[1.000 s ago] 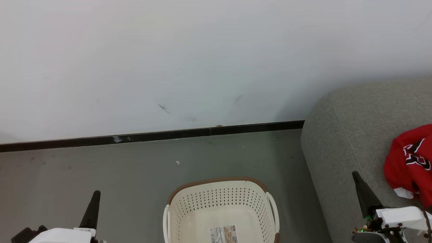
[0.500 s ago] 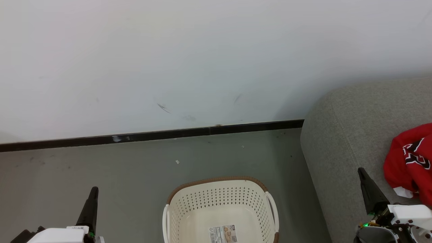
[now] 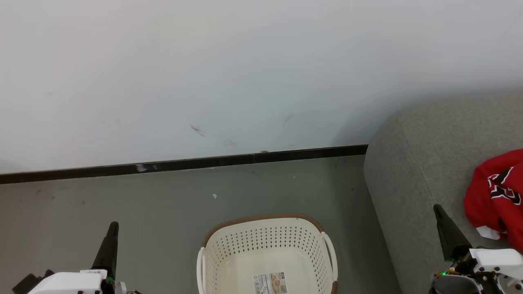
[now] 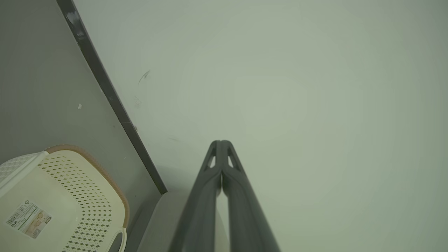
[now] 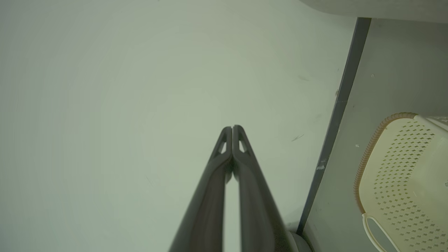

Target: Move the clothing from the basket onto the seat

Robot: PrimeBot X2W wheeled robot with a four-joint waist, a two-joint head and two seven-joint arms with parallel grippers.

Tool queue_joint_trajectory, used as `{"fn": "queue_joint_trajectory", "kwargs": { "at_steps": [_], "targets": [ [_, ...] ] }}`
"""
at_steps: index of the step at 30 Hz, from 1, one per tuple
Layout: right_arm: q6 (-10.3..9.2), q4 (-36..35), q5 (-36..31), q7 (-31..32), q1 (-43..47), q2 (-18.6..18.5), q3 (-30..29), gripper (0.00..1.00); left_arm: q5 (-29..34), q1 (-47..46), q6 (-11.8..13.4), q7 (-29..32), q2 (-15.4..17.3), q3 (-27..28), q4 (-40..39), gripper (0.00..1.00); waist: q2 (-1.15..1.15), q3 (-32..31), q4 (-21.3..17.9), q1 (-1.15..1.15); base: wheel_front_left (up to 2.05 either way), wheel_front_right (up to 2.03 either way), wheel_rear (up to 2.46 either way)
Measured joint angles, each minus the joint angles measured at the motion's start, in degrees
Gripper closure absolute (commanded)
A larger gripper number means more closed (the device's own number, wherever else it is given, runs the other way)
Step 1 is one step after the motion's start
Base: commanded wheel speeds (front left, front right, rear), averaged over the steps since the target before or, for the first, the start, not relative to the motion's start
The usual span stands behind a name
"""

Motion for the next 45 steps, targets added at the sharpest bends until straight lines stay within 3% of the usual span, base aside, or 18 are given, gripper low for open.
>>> {"fn": "queue_joint_trajectory", "kwargs": {
  "at_steps": [45],
  "targets": [
    [0.0, 0.2, -0.01, 0.02, -0.03, 0.01, -0.21, 1.0, 0.0, 0.0, -0.08, 0.01, -0.01, 0.15, 0.92, 1.0, 0.0, -0.02, 0.0, -0.01, 0.0, 0.0, 0.0]
  ]
}}
